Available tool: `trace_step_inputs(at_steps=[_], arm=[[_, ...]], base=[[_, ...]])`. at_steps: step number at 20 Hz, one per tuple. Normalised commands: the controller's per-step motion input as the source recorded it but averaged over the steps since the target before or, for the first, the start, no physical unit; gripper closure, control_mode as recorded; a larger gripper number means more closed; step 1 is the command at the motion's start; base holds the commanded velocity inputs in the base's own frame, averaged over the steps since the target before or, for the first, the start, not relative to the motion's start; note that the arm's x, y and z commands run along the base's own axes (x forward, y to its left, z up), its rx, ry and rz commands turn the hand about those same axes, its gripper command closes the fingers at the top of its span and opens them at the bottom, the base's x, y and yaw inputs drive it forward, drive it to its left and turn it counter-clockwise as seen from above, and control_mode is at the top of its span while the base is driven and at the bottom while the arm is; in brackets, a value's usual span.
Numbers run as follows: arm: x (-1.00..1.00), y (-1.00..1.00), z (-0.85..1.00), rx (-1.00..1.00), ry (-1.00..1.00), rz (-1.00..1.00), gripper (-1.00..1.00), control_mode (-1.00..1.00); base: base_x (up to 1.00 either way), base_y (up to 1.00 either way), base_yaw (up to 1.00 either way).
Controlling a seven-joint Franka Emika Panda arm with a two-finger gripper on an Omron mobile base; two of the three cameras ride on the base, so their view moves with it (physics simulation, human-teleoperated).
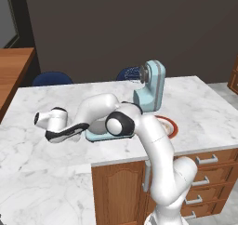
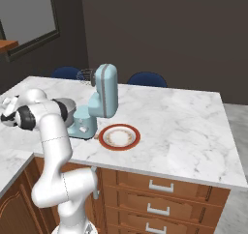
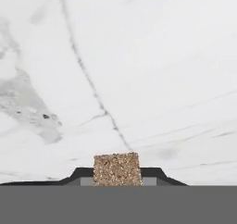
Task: Add butter and sugar cubes to the stand mixer bowl and then turn on the stand mixer to begin making frosting.
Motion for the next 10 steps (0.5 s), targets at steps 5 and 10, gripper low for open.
trace_step_inputs(at_steps=[5,10], arm=[[-0.66,0.00,0.15,0.00,0.00,0.00,1.00,-1.00],[-0.90,0.00,0.37,0.03,-0.02,0.00,1.00,-1.00]], base=[[0.00,0.00,0.00],[0.00,0.00,0.00]])
